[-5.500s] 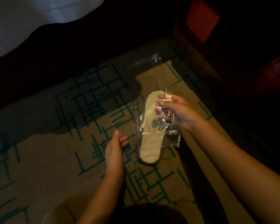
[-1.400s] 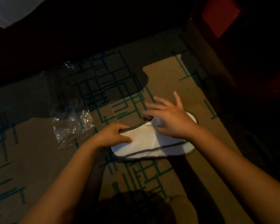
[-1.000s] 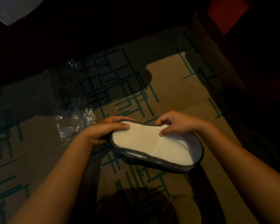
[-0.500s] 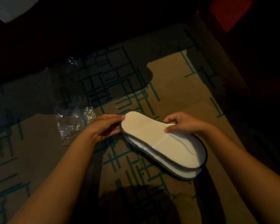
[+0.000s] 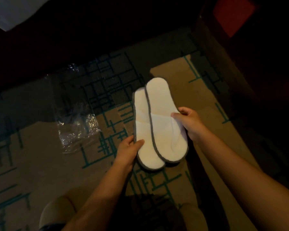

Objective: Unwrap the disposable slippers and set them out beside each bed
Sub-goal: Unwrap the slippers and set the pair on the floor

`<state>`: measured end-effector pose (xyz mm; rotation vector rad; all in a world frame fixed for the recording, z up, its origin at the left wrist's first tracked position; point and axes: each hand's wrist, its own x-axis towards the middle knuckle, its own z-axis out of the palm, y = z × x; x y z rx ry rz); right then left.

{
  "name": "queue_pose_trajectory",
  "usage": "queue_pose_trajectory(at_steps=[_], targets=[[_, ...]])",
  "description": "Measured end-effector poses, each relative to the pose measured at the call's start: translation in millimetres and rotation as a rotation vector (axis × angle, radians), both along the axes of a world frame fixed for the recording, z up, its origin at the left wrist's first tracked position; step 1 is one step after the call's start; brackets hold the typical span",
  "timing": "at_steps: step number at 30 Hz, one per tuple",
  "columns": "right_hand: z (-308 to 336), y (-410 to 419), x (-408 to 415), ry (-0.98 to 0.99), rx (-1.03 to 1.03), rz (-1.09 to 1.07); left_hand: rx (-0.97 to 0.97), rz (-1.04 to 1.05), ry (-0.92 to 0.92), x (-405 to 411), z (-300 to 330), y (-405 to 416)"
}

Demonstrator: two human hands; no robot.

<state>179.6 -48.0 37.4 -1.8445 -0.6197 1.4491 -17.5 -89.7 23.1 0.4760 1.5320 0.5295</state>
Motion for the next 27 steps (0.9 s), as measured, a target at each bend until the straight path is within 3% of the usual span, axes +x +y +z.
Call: queue_pose_trajectory(at_steps=[4, 6, 9, 12, 15, 18, 27], targets=[[0, 15, 15, -0.135, 0.039, -0.03, 0.057, -0.006, 0.027, -10, 5, 22], [-5, 24, 25, -0.248, 0.031, 0.056, 0.132, -0.1, 0.15, -12, 12, 33], [-7, 21, 30, -0.702, 0.048, 0.354, 0.448, -0.32, 0.646, -19, 16, 32], [-7, -3, 25, -1.092, 0.183, 0.62, 0.773, -0.508, 0.784, -31, 18, 14], [-19, -37, 27, -1.101, 0.278, 0.878, 0.901, -0.908, 0.796, -49, 5, -2], [-34, -69, 40, -0.992, 0.237, 1.025, 0.811, -1.178, 0.769, -62, -13, -9], [-30, -57, 22, -1.038, 0.127, 0.993, 0.808, -1.156, 0.855, -37, -17, 0]])
